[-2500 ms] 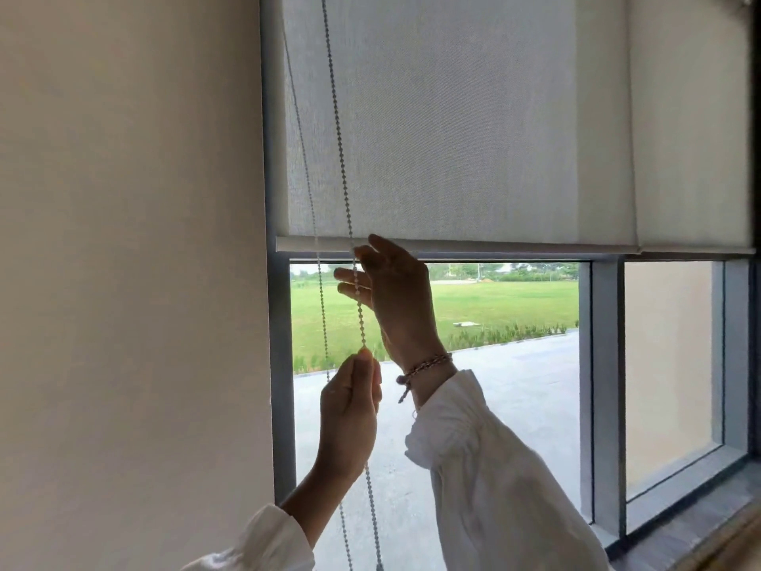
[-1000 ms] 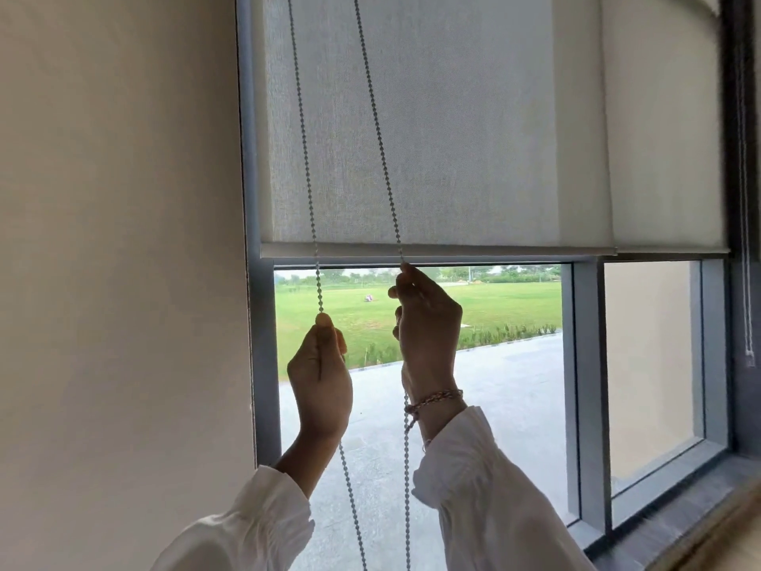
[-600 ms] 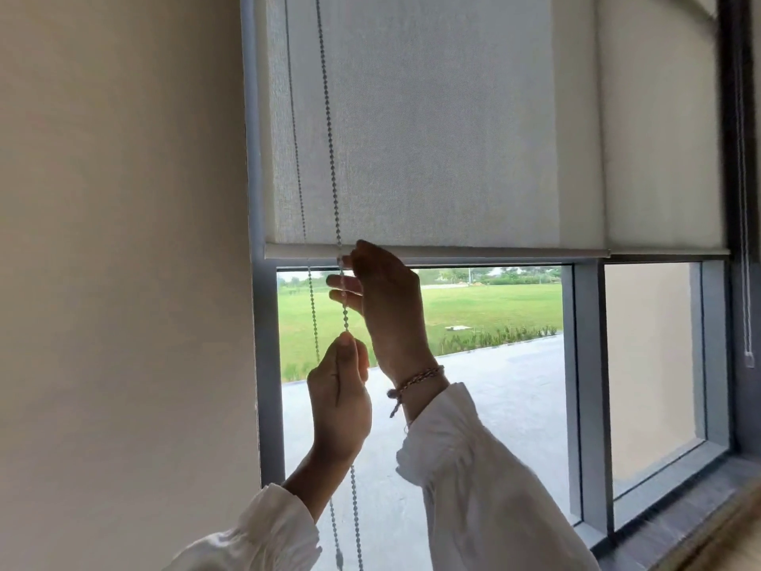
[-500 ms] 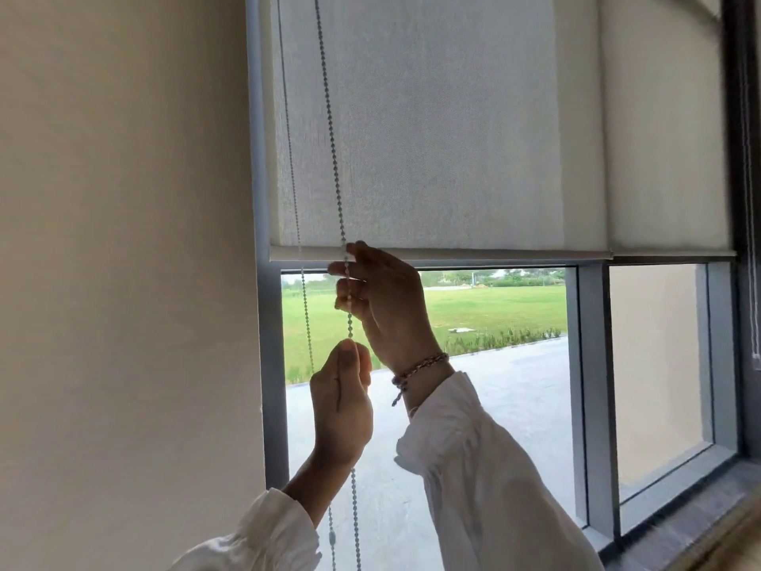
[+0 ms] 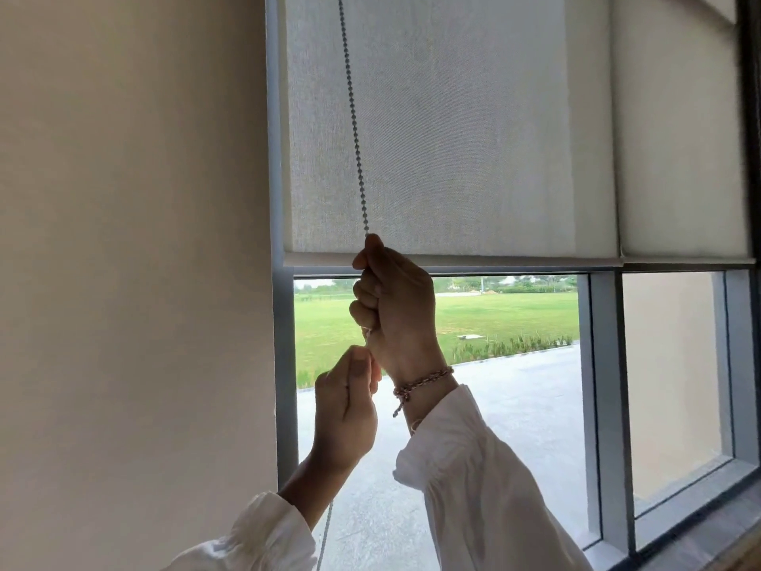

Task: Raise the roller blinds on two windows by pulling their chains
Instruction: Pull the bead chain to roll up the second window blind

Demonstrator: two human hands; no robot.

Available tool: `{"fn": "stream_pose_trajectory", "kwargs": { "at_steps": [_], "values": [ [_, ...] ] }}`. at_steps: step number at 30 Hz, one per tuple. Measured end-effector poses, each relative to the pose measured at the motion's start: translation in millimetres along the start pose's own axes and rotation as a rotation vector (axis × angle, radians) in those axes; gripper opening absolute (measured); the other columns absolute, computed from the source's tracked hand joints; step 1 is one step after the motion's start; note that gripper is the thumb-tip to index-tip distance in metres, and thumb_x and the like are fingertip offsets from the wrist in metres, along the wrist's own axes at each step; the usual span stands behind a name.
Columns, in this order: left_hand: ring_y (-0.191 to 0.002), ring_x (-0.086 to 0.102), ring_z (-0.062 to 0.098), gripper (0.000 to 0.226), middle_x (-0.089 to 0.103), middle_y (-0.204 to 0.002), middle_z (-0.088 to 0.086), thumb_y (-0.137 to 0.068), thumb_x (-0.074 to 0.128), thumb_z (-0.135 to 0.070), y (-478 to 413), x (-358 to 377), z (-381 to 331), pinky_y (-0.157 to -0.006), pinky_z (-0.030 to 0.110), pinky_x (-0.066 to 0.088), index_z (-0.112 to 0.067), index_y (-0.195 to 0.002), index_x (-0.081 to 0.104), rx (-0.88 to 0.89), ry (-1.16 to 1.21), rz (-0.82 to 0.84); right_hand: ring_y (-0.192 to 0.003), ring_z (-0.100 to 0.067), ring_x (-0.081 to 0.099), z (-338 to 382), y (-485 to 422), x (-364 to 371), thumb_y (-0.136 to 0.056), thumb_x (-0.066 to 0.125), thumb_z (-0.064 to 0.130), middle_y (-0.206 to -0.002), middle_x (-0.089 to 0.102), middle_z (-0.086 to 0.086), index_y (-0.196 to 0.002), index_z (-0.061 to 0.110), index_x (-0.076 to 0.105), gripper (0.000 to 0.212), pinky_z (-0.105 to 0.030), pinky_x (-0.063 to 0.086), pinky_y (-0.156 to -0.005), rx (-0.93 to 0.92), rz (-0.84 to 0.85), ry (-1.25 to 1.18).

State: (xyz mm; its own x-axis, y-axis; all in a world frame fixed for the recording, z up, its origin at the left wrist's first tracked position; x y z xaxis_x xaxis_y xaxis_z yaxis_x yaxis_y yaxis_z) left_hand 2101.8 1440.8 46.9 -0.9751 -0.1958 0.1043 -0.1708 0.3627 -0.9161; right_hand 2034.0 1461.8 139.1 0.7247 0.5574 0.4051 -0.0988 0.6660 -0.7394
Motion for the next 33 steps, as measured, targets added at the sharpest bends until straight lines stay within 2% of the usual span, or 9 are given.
{"fn": "stream_pose_trajectory", "kwargs": {
  "at_steps": [4, 9, 13, 17, 21, 26, 33],
  "values": [
    [-0.045, 0.033, 0.001, 0.038, 0.045, -0.049, -0.016, -0.091, 0.031, -0.030, 1, -5, -10, -0.046, 0.016, 0.025, -0.041, -0.057, 0.044, 0.062, -0.041, -0.027, -0.033, -0.002, 0.020, -1, 3, 4, -0.093, 0.050, 0.021, -0.038, 0.027, 0.011, -0.059, 0.012, 0.055, 0.036, -0.011, 0.019, -0.033, -0.031, 0.003, 0.008],
    [-0.046, 0.033, 0.002, 0.036, 0.044, -0.048, -0.017, -0.088, 0.032, -0.033, 4, -7, -13, -0.047, 0.020, 0.025, -0.040, -0.056, 0.046, 0.033, -0.012, -0.024, -0.034, -0.003, 0.019, -2, 6, 8, -0.093, 0.050, 0.022, -0.039, 0.026, 0.011, -0.057, 0.015, 0.056, 0.038, -0.011, 0.020, -0.033, -0.050, 0.025, 0.024],
    [-0.045, 0.036, 0.001, 0.036, 0.046, -0.048, -0.016, -0.088, 0.031, -0.031, 6, -6, -18, -0.046, 0.012, 0.026, -0.040, -0.057, 0.046, 0.073, -0.026, -0.031, -0.035, -0.003, 0.018, 1, 10, 10, -0.094, 0.049, 0.021, -0.039, 0.026, 0.011, -0.058, 0.014, 0.056, 0.037, -0.012, 0.018, -0.034, -0.047, 0.026, 0.025],
    [-0.044, 0.037, 0.002, 0.034, 0.045, -0.047, -0.017, -0.087, 0.032, -0.032, 10, -3, -19, -0.045, 0.013, 0.026, -0.035, -0.055, 0.041, 0.068, -0.026, -0.033, -0.036, -0.004, 0.018, 4, 13, 7, -0.094, 0.049, 0.021, -0.040, 0.026, 0.010, -0.056, 0.015, 0.057, 0.038, -0.012, 0.017, -0.035, -0.045, 0.015, 0.044],
    [-0.045, 0.034, 0.002, 0.036, 0.044, -0.048, -0.016, -0.089, 0.032, -0.029, 14, 1, -22, -0.045, 0.017, 0.024, -0.040, -0.056, 0.043, 0.081, -0.024, -0.025, -0.036, -0.004, 0.017, 6, 17, 4, -0.094, 0.049, 0.021, -0.039, 0.025, 0.011, -0.057, 0.015, 0.056, 0.038, -0.013, 0.018, -0.034, -0.046, 0.011, 0.063],
    [-0.045, 0.033, 0.002, 0.036, 0.043, -0.047, -0.017, -0.089, 0.032, -0.031, 15, 1, -24, -0.044, 0.030, 0.023, -0.040, -0.056, 0.044, 0.075, -0.023, -0.048, -0.033, -0.003, 0.020, 6, 18, 6, -0.094, 0.049, 0.021, -0.037, 0.028, 0.012, -0.054, 0.017, 0.057, 0.041, -0.011, 0.020, -0.034, -0.049, 0.018, 0.078],
    [-0.044, 0.036, 0.001, 0.030, 0.046, -0.047, -0.016, -0.087, 0.032, -0.030, 17, 1, -27, -0.045, 0.018, 0.025, -0.031, -0.057, 0.036, 0.082, -0.001, -0.062, -0.033, -0.003, 0.019, 7, 20, 7, -0.094, 0.049, 0.019, -0.037, 0.027, 0.012, -0.054, 0.018, 0.058, 0.041, -0.011, 0.019, -0.035, -0.052, 0.023, 0.078]
  ]
}}
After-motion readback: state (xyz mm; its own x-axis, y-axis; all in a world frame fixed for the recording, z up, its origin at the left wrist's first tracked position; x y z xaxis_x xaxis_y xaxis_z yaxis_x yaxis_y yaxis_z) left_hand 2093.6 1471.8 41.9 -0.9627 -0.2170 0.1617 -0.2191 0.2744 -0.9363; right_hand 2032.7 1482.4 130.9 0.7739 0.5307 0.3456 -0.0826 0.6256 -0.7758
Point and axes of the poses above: each hand's wrist, its own y-axis away from the middle knuckle, its own x-axis out of the palm, z = x × y, the point moved 5 cm from there along -y, towards the middle knuckle
